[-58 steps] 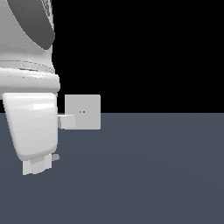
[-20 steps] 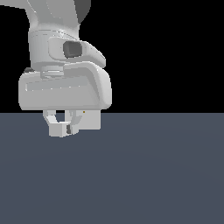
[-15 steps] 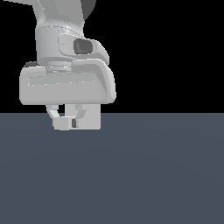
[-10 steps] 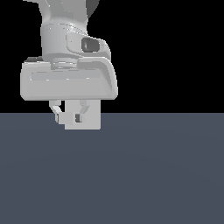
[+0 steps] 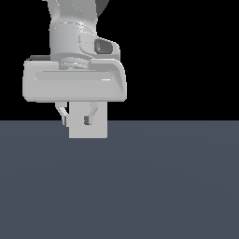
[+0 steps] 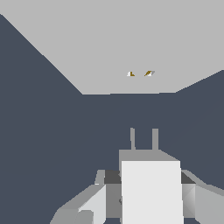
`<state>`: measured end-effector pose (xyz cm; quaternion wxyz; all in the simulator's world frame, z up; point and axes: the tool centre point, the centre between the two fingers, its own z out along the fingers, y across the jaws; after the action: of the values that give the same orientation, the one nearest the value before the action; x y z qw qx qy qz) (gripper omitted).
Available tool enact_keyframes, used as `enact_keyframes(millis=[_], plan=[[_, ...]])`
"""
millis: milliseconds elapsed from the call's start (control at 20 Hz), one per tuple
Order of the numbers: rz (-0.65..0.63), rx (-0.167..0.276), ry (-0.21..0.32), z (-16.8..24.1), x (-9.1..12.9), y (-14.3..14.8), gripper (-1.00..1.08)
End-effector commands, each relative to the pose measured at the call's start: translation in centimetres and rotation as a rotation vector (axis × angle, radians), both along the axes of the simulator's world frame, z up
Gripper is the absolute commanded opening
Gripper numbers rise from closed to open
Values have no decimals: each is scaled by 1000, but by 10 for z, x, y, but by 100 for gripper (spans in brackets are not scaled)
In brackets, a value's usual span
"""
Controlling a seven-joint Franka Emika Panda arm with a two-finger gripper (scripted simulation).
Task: Plug the charger into the wall socket.
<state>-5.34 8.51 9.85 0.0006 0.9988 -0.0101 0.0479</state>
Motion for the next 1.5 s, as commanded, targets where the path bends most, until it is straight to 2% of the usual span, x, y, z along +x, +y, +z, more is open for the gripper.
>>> enact_keyframes(millis=[0, 600, 1150, 1450], plan=[[14, 0, 0, 1, 1, 0, -100], [18, 0, 1, 2, 6, 0, -100], [18, 0, 1, 2, 41, 0, -100], [18, 0, 1, 2, 51, 0, -100]])
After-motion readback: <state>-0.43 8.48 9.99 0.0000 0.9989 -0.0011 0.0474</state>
